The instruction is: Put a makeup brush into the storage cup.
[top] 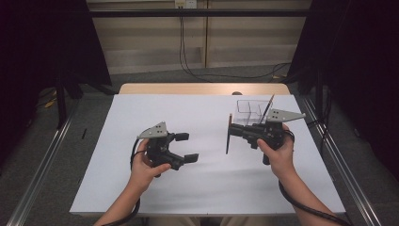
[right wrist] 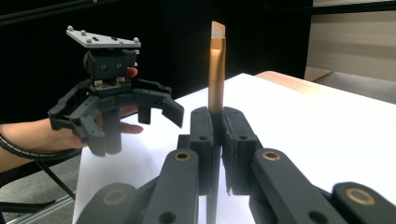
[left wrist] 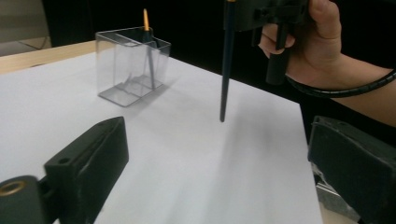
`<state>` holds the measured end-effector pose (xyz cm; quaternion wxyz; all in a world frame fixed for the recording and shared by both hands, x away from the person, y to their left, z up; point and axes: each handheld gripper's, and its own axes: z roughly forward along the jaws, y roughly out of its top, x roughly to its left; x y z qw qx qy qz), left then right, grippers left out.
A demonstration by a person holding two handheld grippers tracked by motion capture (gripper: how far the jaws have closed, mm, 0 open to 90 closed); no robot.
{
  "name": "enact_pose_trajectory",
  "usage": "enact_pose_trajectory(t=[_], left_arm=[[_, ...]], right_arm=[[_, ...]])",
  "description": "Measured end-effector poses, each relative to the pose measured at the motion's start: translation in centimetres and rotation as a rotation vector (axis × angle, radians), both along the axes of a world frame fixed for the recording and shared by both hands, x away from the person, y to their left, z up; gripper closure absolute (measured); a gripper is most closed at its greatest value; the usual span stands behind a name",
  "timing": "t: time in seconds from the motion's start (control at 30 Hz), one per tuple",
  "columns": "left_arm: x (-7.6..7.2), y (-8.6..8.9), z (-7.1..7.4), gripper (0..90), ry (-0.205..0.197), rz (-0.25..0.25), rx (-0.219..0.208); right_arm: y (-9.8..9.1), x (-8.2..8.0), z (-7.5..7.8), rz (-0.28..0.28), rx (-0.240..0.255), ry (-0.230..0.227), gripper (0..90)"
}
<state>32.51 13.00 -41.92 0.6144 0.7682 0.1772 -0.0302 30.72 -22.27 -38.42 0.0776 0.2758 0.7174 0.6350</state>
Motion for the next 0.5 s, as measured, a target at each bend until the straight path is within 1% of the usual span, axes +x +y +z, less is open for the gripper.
enact_pose_trajectory(t=[0.13,0.23,0.33,0.4,0.47,0.5], left_arm=[[-0.1,1.2,0.1,1.5,-0.018,0.026,-0.001],[-0.2,2.3,0.1,1.1,-0.031,0.063,0.024],[-0.2,3.4,0.1,1.1,-0.041,0.095,0.026],[-0.3,4.0,0.2,1.1,-0.050,0.097,0.030],[-0.5,4.5,0.3,1.0,-0.067,0.103,0.034],[-0.6,4.7,0.3,1.0,-0.068,0.096,0.031]], right_arm=[[-0.3,0.0,-0.1,-0.010,-0.005,0.001,83.4],[-0.6,0.0,-0.1,-0.018,-0.009,0.000,83.4],[-0.9,0.0,-0.1,-0.024,-0.010,-0.004,83.4],[-1.0,0.1,0.0,-0.029,-0.014,-0.008,83.4],[-1.1,0.1,0.0,-0.031,-0.016,-0.010,83.4],[-1.2,0.1,0.1,-0.033,-0.018,-0.010,83.4]])
